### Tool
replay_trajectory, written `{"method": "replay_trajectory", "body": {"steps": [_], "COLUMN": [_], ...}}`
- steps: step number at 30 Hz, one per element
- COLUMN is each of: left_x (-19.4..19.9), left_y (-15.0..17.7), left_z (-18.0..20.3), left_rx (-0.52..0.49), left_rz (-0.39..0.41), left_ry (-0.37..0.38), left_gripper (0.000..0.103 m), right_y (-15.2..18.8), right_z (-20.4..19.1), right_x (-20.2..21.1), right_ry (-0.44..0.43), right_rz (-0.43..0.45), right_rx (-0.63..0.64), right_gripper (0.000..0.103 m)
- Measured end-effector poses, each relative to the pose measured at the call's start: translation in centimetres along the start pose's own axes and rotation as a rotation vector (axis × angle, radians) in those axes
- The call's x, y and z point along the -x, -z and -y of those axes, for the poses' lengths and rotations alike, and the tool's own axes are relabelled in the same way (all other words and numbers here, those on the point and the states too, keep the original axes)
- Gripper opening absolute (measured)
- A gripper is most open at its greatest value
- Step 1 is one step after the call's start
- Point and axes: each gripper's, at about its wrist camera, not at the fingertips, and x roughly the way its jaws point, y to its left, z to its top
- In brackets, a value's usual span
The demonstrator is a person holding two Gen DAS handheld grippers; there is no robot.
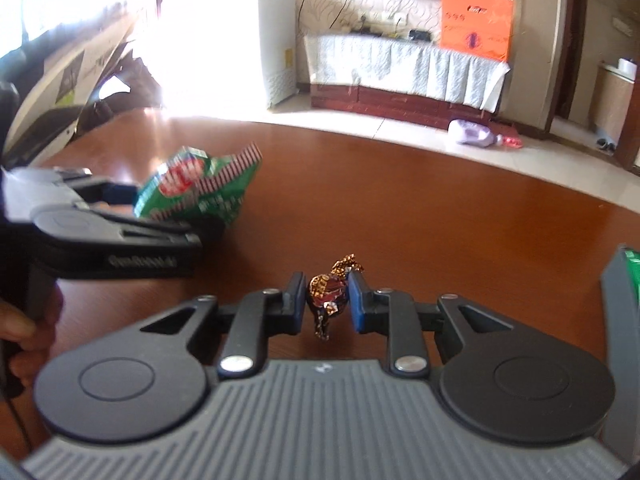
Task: Organize snacks
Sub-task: 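Grasp the green chip bag with the left gripper while the right grasps the chocolate, then carry the chip bag and chocolate to the box with both grippers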
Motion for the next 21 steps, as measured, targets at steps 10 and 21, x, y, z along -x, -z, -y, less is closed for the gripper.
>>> {"method": "replay_trajectory", "body": {"steps": [10,21], "left_x": [1.6,3.2], "left_y": [0.3,0.2], "left_z": [7.3,14.2], "left_rx": [-0.095,-0.174], "left_rz": [0.055,0.083], "left_ry": [0.062,0.113], "left_gripper": [0.074,0.073], "right_y": [0.1,0.5], "right_z": [2.4,3.8], "right_x": [6.2,9.5], "right_ry": [0.026,0.025], "right_rz": [0.116,0.184], "right_rx": [-0.069,-0.093], "right_gripper": [0.026,0.026]}}
